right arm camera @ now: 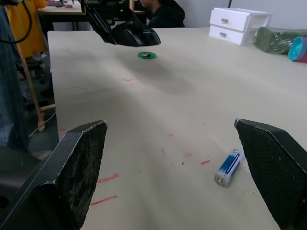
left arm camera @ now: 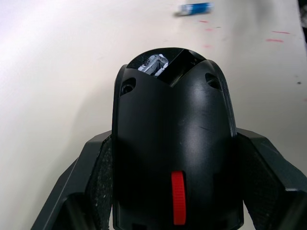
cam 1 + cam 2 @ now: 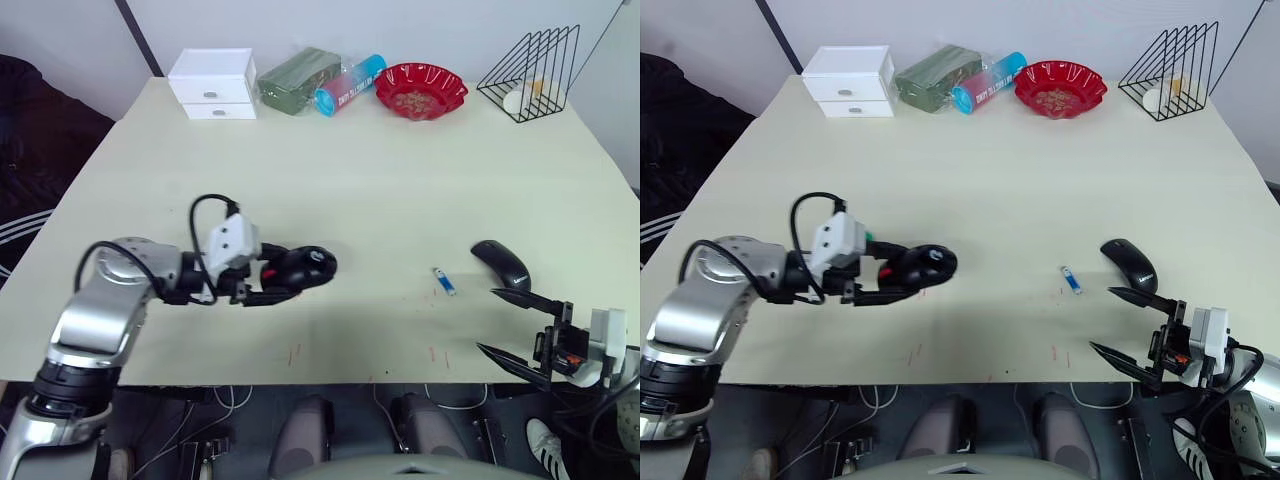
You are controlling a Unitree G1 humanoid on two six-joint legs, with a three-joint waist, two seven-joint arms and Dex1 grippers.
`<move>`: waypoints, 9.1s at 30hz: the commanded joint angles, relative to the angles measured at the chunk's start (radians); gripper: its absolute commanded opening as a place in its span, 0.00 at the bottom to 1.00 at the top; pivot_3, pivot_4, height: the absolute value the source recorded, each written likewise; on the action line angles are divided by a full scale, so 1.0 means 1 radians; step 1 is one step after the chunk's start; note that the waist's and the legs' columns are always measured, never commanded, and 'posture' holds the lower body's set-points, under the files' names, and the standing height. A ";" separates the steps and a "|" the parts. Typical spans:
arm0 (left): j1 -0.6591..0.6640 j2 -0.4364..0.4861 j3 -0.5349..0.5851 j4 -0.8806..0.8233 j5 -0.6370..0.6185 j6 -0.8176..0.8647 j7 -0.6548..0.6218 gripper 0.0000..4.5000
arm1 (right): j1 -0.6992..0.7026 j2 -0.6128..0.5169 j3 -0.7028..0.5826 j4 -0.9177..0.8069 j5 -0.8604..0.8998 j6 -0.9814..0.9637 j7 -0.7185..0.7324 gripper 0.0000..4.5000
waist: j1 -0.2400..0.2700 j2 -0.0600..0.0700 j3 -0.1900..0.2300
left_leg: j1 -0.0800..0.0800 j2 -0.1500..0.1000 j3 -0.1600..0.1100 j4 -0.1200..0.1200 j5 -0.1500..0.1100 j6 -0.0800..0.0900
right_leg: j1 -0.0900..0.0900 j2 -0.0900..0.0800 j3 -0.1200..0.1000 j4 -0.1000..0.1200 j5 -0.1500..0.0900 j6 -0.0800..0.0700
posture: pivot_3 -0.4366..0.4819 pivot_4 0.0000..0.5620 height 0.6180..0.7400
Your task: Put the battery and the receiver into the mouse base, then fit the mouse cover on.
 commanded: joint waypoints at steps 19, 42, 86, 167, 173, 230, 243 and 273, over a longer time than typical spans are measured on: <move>-0.081 -0.084 -0.355 -0.085 0.166 0.044 0.150 0.64 | 0.002 -0.032 -0.032 -0.032 0.026 0.013 0.001 1.00 | 0.001 0.002 0.001 | 0.000 0.000 0.002 0.000 0.000 0.000 | 0.000 0.001 0.002 -0.001 0.000 0.000 | 0.48 0.27 1.00; -0.130 -0.160 -0.457 0.018 0.243 0.058 0.173 0.64 | 0.003 -0.014 0.003 -0.046 -0.046 0.031 -0.093 1.00 | 0.008 0.003 0.001 | 0.000 0.000 0.002 0.000 0.000 0.000 | 0.000 0.001 0.003 -0.002 0.000 0.000 | 0.48 0.27 1.00; -0.153 -0.169 -0.453 0.083 0.263 0.001 0.137 0.64 | -0.096 0.077 0.232 -0.439 -0.400 0.835 -0.912 0.02 | 0.021 0.004 0.001 | -0.002 0.000 0.003 0.000 0.000 0.000 | 0.000 0.002 0.001 -0.004 0.000 0.000 | 0.48 0.27 1.00; -0.118 -0.197 -0.466 0.085 0.296 -0.033 0.122 0.64 | -0.641 -0.031 0.304 -0.650 0.352 1.672 -1.082 0.95 | 0.002 0.005 0.000 | -0.006 -0.001 -0.009 -0.001 0.000 0.001 | 0.001 0.000 -0.007 -0.009 0.000 0.000 | 0.48 0.27 1.00; -0.122 -0.198 -0.465 0.094 0.295 -0.035 0.115 0.64 | -0.508 -0.127 0.304 -0.642 0.213 1.375 -0.916 0.95 | 0.005 0.005 0.000 | -0.006 -0.002 -0.010 -0.001 0.000 0.001 | 0.001 0.000 -0.007 -0.009 0.000 0.000 | 0.48 0.27 1.00; -0.149 -0.215 -0.477 0.099 0.310 -0.020 0.101 0.64 | -0.266 0.088 0.566 -0.033 -0.398 0.511 -0.508 0.01 | 0.022 0.006 -0.003 | 0.001 -0.002 -0.011 -0.001 0.000 0.000 | 0.008 0.000 -0.010 -0.010 0.000 0.000 | 0.48 0.27 1.00; -0.135 -0.212 -0.469 0.088 0.308 -0.034 0.108 0.64 | -0.224 0.041 0.509 -0.159 -0.366 0.488 -0.522 0.01 | 0.022 0.004 -0.009 | 0.001 -0.001 -0.012 -0.001 0.000 0.000 | 0.009 0.000 -0.010 -0.010 0.000 0.000 | 0.48 0.27 1.00; -0.134 -0.208 -0.457 0.089 0.296 -0.064 0.084 0.64 | 0.133 -0.022 0.073 -0.187 -0.067 0.070 -0.205 0.98 | 0.023 0.008 -0.006 | -0.001 -0.001 -0.012 -0.001 0.000 0.000 | 0.008 0.000 -0.010 -0.010 -0.001 0.000 | 0.48 0.27 1.00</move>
